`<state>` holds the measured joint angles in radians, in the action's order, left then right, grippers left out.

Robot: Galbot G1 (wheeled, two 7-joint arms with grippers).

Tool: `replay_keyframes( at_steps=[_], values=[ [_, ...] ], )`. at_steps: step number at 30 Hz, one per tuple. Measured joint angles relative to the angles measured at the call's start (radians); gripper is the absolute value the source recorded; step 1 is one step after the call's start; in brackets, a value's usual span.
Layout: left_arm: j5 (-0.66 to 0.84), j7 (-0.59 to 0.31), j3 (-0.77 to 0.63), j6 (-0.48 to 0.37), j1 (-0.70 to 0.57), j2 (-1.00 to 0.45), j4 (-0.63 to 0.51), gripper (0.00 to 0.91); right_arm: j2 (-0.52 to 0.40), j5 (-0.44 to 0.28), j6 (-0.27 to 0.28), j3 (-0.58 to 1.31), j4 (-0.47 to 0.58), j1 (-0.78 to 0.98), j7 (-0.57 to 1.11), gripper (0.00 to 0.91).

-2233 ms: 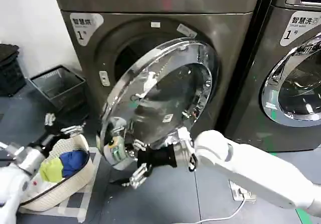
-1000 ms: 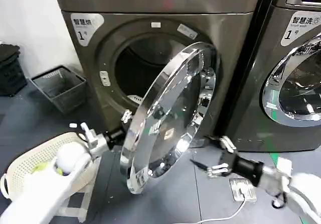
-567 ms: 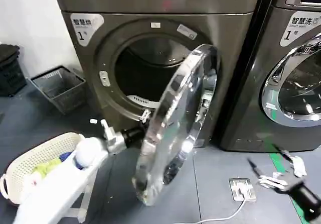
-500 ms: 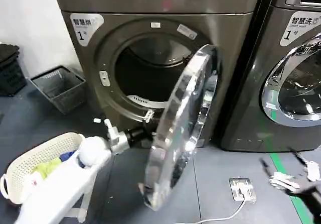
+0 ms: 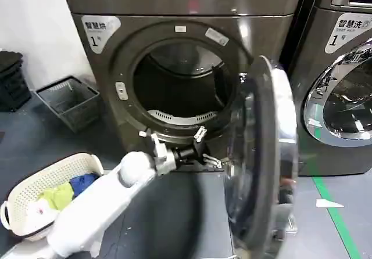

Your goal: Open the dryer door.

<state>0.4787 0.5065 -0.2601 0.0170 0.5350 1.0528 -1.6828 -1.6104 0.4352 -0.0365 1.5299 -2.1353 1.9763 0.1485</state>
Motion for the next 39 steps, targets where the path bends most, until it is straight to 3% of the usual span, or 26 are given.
replay_keyframes(
  at_steps=[10, 17, 21, 39],
  values=[
    [-0.038, -0.044, -0.118, -0.011, -0.108, 0.099, 0.088, 0.907, 0.001, 0.001, 0.075, 0.164, 0.082, -0.077, 0.110, 0.907],
    [-0.051, -0.054, -0.137, -0.018, -0.137, 0.200, 0.162, 0.907, 0.001, -0.013, 0.052, 0.245, 0.144, -0.093, 0.152, 0.907],
    [-0.051, -0.056, -0.139, -0.019, -0.147, 0.255, 0.201, 0.907, 0.001, 0.019, 0.051, 0.285, 0.164, -0.112, 0.160, 0.907],
    [-0.046, -0.056, -0.169, -0.021, -0.172, 0.335, 0.242, 0.907, 0.001, 0.099, 0.092, 0.374, 0.176, -0.150, 0.168, 0.907]
  ],
)
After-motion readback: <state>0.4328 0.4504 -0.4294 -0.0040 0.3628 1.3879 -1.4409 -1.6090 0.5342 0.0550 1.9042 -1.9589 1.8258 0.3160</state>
